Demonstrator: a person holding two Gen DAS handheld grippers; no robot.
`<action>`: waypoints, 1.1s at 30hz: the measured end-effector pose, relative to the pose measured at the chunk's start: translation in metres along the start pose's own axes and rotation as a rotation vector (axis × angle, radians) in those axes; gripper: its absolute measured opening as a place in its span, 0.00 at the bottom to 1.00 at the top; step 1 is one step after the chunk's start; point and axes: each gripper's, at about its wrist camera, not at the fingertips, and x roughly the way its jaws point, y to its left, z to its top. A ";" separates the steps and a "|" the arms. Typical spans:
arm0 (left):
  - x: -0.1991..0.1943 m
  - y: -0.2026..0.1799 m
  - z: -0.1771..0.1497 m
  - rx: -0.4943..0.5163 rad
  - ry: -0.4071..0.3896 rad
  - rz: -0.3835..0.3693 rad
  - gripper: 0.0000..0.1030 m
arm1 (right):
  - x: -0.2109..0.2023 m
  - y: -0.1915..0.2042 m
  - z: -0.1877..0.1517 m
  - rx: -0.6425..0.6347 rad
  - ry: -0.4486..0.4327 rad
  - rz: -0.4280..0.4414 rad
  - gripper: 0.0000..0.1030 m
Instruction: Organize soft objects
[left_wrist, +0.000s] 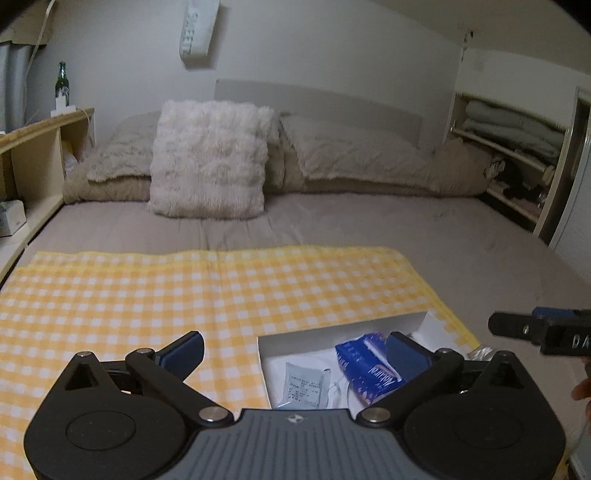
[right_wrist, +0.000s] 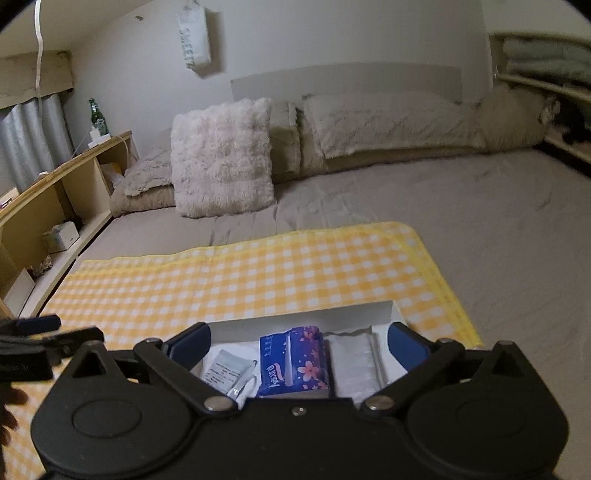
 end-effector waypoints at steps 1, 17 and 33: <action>-0.006 0.000 0.000 -0.003 -0.012 -0.003 1.00 | -0.006 0.001 -0.002 -0.011 -0.012 -0.007 1.00; -0.068 -0.007 -0.035 0.024 -0.101 0.016 1.00 | -0.077 0.010 -0.052 -0.072 -0.134 0.001 1.00; -0.099 -0.016 -0.090 0.105 -0.117 0.070 1.00 | -0.112 0.029 -0.099 -0.136 -0.192 -0.007 1.00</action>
